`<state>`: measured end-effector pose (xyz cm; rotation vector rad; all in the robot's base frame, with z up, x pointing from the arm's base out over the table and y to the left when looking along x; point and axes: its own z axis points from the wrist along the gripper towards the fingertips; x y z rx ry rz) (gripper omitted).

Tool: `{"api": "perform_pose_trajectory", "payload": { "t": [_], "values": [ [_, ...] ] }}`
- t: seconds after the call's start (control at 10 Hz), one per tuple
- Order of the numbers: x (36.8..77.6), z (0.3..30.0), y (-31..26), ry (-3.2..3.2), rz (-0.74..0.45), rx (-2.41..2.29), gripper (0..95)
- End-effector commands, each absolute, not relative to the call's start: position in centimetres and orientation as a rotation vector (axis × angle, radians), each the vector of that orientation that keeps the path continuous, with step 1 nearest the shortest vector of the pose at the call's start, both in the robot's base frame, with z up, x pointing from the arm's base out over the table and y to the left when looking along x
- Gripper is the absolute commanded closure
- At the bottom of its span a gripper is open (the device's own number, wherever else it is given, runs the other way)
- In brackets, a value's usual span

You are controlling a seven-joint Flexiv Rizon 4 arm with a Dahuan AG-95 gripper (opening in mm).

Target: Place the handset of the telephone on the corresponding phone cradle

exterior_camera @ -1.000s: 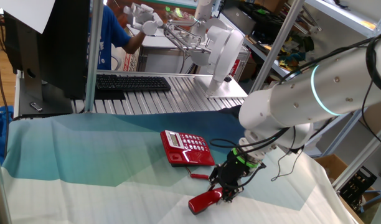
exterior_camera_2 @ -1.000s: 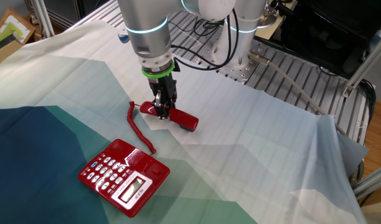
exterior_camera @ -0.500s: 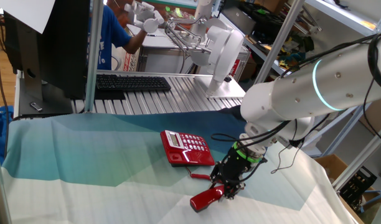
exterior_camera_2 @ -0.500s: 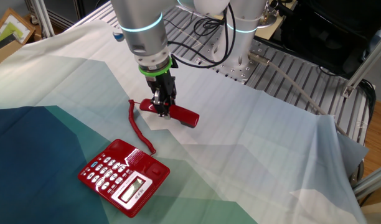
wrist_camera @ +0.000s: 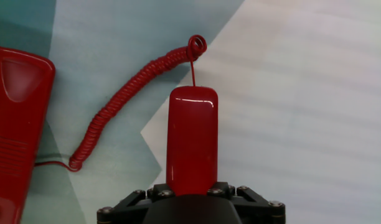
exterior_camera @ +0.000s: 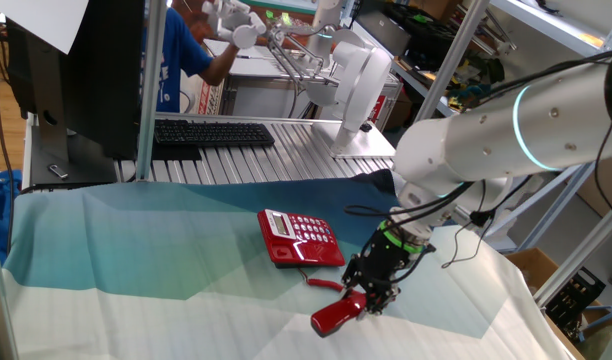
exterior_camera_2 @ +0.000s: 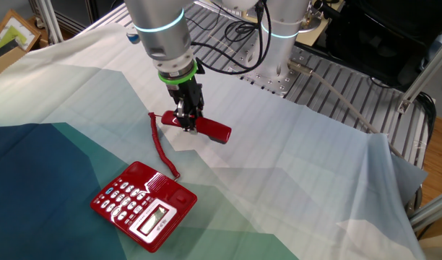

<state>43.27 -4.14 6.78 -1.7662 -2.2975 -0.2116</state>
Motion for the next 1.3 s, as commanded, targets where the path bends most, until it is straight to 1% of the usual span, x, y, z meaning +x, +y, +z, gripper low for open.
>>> {"api": "perform_pose_trajectory", "payload": {
  "t": [0.1, 0.5, 0.7, 0.9, 1.3],
  "values": [
    [43.2, 7.2, -4.3, -2.344, -0.181, -1.741, 95.0],
    [43.1, 8.1, -6.0, -2.437, -0.171, -1.640, 95.0],
    [42.0, 7.6, -7.7, -2.499, -0.195, -1.567, 95.0],
    [41.0, 7.1, -8.9, -2.544, -0.192, -1.517, 95.0],
    [41.1, 7.3, -9.0, -2.526, -0.215, -1.535, 95.0]
  ]
}}
